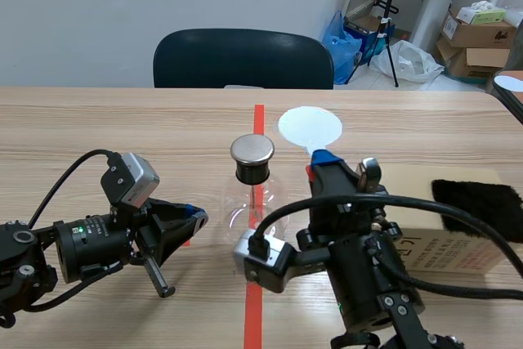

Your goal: Do the electroscope experiment

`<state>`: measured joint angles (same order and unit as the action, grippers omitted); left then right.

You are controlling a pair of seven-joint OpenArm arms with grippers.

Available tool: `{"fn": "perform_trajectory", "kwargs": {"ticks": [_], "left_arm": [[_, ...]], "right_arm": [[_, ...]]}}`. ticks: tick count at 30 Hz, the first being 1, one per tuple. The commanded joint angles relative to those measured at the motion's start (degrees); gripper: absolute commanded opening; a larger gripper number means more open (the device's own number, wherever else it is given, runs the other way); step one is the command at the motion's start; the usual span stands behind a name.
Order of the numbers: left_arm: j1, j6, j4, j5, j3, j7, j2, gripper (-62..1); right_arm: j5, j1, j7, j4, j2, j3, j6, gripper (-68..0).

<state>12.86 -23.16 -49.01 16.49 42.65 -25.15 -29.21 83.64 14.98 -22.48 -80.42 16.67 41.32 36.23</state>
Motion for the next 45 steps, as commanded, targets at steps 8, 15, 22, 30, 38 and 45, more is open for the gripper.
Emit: {"fn": "perform_trajectory", "kwargs": {"ticks": [8, 15, 22, 30, 38, 45], "left_arm": [[0.3, -0.2, -1.5, 0.4, -0.6, -0.8, 0.0, -57.8], [0.3, -0.2, -1.5, 0.4, -0.6, -0.8, 0.0, -57.8], [0.3, -0.2, -1.5, 0.4, -0.6, -0.8, 0.0, -57.8], [0.3, -0.2, -1.5, 0.4, -0.6, -0.8, 0.0, -57.8], [0.3, -0.2, -1.5, 0.4, -0.6, -0.8, 0.0, -57.8], [0.3, -0.2, -1.5, 0.4, -0.6, -0.8, 0.0, -57.8]], "right_arm": [[0.1, -0.7, -9.4, -1.5, 0.0, -0.5, 0.7, -66.5], [0.1, -0.7, -13.7, -1.5, 0.0, -0.5, 0.7, -66.5], [0.1, -0.7, -14.5, -1.5, 0.0, -0.5, 0.6, -66.5], [0.1, -0.7, -14.5, -1.5, 0.0, -0.5, 0.6, -66.5], [0.1, -0.7, -14.4, -1.5, 0.0, -0.5, 0.6, -66.5], [0.1, -0.7, -14.4, -1.5, 0.0, -0.5, 0.6, -66.5]]}}
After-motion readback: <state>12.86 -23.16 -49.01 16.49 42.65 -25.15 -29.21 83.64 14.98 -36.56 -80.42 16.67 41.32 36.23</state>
